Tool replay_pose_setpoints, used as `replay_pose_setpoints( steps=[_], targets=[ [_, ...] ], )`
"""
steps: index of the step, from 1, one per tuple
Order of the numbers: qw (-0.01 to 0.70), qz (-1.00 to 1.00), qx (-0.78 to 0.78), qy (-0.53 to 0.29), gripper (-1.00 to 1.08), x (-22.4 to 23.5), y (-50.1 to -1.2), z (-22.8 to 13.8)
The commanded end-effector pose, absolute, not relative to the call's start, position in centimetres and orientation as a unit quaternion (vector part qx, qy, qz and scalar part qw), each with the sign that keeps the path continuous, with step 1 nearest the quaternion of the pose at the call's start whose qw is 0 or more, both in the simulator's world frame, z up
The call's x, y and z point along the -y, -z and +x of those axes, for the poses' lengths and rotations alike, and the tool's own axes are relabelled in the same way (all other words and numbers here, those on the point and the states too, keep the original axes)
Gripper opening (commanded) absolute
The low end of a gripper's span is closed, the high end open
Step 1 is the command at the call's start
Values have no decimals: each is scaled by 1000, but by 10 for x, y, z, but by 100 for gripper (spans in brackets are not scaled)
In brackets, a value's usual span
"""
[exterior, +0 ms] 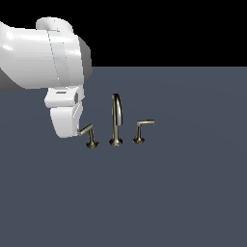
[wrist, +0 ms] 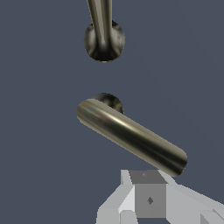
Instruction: Turn on the faucet by rotating a designated handle.
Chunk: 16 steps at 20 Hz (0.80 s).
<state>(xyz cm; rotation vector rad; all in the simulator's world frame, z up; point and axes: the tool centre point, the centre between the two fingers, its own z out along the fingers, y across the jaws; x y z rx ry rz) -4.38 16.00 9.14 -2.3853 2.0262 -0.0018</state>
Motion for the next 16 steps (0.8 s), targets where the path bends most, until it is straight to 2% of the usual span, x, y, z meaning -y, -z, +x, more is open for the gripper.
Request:
replay_pose_setpoints(
  steps=[1,8,9,10,16],
  targets=[
    [3,-760,-650,1,-100,-147,-91,-48],
    [0,-759,-651,0,-100,-119,-91,-60],
    [0,-759,-651,0,-100,-119,-91,-60],
    [4,-768,-641,-2,-100,-139,-91,-61],
    [2,-762,-647,-1,-100,-99,-91,-49]
  ],
)
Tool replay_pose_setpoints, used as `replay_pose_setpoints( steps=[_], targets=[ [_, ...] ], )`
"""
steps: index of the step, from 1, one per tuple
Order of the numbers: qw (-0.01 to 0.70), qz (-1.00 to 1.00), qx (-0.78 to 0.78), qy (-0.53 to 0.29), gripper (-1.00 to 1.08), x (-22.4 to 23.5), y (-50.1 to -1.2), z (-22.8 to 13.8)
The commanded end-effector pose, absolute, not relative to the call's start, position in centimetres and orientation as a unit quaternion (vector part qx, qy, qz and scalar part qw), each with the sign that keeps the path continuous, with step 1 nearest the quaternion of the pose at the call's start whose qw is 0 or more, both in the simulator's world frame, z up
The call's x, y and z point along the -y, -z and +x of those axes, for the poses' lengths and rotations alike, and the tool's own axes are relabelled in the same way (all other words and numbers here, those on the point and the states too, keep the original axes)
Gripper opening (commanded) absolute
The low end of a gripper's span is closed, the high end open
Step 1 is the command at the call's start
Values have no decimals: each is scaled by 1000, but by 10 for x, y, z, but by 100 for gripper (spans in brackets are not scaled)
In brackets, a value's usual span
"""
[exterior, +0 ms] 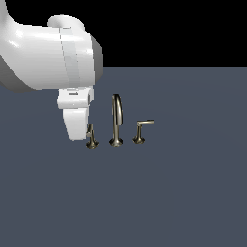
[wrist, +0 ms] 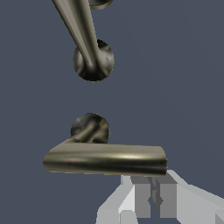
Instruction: Turn on the faucet by rotating a designated handle.
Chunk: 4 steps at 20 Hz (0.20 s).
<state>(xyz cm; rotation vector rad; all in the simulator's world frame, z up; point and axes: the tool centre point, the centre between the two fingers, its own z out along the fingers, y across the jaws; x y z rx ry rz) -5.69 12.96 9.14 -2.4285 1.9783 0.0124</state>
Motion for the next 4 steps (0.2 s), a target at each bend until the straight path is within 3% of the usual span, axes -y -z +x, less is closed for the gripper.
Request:
replay_pose_setpoints(
  steps=[1,4],
  targets=[
    [1,-761,-649,0,-100,-92,-91,-46],
    [0,-759,-651,0,-100,-79,-91,-42]
  ],
)
